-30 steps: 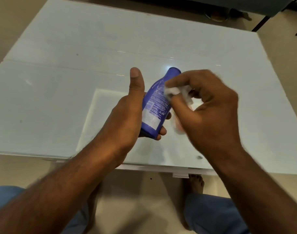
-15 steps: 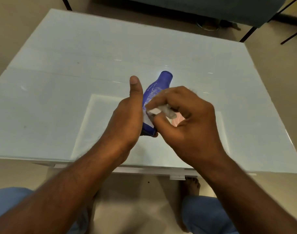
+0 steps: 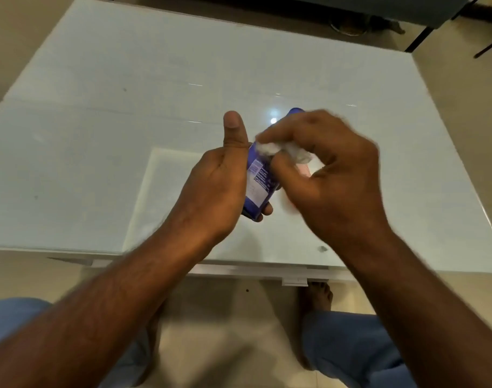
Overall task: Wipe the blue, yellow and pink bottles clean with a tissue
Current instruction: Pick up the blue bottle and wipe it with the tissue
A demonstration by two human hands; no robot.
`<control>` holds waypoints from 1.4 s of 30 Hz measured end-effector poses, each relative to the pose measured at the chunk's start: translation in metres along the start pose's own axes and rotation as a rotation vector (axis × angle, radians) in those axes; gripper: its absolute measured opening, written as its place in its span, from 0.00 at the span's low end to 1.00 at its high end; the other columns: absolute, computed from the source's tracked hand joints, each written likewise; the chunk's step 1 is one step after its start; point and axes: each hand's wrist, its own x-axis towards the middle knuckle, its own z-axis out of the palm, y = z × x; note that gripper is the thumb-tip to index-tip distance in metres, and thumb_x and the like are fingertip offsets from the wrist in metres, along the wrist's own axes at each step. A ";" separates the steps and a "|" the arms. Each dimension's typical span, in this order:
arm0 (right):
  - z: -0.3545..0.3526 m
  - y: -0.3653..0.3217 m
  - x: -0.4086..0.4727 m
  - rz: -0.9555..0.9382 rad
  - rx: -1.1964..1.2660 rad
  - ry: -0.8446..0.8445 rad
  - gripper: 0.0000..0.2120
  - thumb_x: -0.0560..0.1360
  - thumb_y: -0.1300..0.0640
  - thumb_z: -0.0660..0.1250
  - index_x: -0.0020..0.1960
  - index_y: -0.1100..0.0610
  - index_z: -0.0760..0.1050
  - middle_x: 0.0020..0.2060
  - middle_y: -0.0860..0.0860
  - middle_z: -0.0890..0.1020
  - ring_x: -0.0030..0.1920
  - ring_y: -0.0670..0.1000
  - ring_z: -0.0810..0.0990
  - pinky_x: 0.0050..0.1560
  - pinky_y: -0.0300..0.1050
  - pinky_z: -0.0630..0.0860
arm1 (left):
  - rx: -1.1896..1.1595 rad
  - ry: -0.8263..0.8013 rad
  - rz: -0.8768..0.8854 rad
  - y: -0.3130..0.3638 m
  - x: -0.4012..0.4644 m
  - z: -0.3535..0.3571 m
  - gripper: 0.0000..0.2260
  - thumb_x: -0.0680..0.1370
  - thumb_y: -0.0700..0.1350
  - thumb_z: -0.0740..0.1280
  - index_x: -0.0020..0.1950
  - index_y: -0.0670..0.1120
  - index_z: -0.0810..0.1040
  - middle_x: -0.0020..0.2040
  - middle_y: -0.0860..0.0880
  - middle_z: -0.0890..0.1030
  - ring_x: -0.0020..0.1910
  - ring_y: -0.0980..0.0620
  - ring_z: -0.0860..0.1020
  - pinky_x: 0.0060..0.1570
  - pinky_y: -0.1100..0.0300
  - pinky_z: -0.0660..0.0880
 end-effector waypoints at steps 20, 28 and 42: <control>0.003 -0.010 -0.012 -0.041 0.058 -0.045 0.08 0.78 0.63 0.75 0.56 0.56 0.88 0.54 0.50 0.89 0.55 0.52 0.86 0.59 0.43 0.80 | -0.229 0.056 -0.131 0.006 -0.002 -0.003 0.28 0.82 0.67 0.46 0.49 0.54 0.81 0.38 0.51 0.88 0.37 0.51 0.88 0.38 0.57 0.85; -0.013 0.011 0.004 0.337 0.163 0.110 0.07 0.82 0.53 0.76 0.59 0.51 0.86 0.56 0.49 0.87 0.56 0.48 0.86 0.57 0.40 0.85 | -0.349 -0.111 -0.220 0.011 -0.005 -0.003 0.21 0.85 0.58 0.57 0.66 0.46 0.78 0.51 0.43 0.88 0.38 0.49 0.86 0.37 0.59 0.83; -0.008 0.018 -0.001 0.279 0.274 0.130 0.07 0.83 0.57 0.75 0.59 0.58 0.85 0.52 0.51 0.88 0.54 0.51 0.87 0.56 0.47 0.87 | -0.456 -0.116 -0.256 0.010 -0.008 -0.007 0.18 0.85 0.57 0.59 0.59 0.45 0.80 0.42 0.45 0.88 0.33 0.51 0.85 0.31 0.61 0.81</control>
